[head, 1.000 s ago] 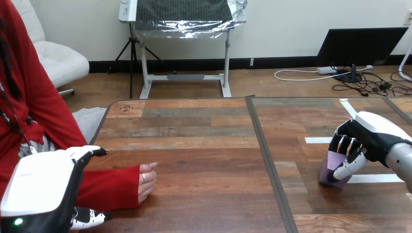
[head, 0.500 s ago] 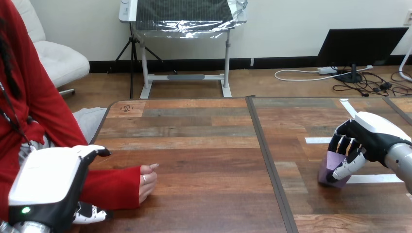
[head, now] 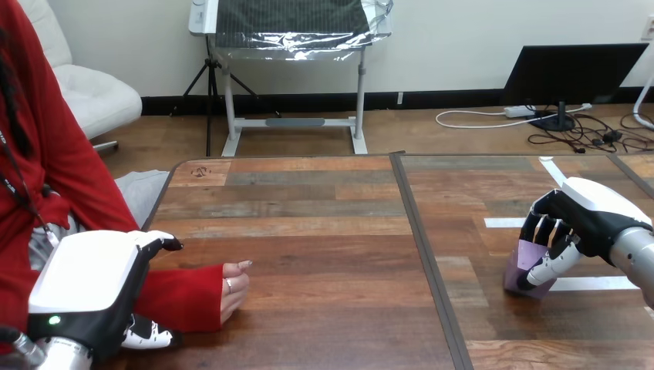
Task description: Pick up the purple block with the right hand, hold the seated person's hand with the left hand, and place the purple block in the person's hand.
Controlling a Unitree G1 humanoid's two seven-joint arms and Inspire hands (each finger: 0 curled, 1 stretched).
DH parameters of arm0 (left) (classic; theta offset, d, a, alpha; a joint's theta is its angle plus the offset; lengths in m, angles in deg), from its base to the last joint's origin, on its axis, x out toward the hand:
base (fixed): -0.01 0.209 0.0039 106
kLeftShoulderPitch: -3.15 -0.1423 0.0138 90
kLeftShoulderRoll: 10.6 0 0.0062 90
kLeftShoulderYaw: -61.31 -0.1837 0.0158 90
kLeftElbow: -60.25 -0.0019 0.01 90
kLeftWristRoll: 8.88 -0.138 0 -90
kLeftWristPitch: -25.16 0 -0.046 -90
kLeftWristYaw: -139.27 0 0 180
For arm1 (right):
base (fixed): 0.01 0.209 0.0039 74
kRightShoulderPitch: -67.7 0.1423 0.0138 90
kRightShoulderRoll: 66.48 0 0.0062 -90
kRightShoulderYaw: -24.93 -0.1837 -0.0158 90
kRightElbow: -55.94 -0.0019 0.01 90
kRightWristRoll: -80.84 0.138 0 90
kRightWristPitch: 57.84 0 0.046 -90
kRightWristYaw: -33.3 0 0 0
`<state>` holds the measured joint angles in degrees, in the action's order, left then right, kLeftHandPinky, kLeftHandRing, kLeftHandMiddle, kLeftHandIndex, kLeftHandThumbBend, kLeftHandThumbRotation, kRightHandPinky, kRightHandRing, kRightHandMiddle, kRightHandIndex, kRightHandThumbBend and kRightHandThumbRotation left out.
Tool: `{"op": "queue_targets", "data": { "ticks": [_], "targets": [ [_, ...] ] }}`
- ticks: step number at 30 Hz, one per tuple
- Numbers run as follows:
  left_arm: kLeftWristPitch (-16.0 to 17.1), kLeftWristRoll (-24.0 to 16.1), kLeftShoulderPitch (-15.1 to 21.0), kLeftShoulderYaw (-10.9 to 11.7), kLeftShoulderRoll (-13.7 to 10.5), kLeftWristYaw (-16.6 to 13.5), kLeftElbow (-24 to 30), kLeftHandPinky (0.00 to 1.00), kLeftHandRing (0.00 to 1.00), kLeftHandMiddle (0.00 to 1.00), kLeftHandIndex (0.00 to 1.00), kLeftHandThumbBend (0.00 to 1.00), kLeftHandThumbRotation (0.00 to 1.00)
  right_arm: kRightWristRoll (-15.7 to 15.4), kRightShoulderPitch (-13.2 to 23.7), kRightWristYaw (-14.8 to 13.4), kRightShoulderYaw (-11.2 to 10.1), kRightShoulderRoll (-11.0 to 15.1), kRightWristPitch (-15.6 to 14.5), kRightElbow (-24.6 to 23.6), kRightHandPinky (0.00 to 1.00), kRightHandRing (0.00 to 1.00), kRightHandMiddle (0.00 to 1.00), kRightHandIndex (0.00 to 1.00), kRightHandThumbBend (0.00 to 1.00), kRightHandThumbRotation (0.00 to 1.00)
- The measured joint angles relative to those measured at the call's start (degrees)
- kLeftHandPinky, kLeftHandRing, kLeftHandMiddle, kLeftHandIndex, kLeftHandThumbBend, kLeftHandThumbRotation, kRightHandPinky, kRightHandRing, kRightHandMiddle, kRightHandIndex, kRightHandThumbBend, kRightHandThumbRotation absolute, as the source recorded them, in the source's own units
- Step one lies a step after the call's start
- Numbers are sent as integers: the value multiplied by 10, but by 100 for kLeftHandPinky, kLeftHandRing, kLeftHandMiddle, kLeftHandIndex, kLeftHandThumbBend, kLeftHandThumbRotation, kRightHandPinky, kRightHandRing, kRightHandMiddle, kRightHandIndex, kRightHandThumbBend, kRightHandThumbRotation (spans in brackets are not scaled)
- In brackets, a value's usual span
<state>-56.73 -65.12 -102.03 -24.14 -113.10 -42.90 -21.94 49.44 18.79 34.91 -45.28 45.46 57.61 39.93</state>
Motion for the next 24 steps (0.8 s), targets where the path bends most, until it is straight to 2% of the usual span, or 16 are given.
{"op": "queue_targets", "data": {
  "ticks": [24],
  "targets": [
    [-20,3,64,-46,-28,0,-94,72,77,78,76,100,18,0,0,0,0,0,11,-1,44,46,49,47,84,0]
  ]
}}
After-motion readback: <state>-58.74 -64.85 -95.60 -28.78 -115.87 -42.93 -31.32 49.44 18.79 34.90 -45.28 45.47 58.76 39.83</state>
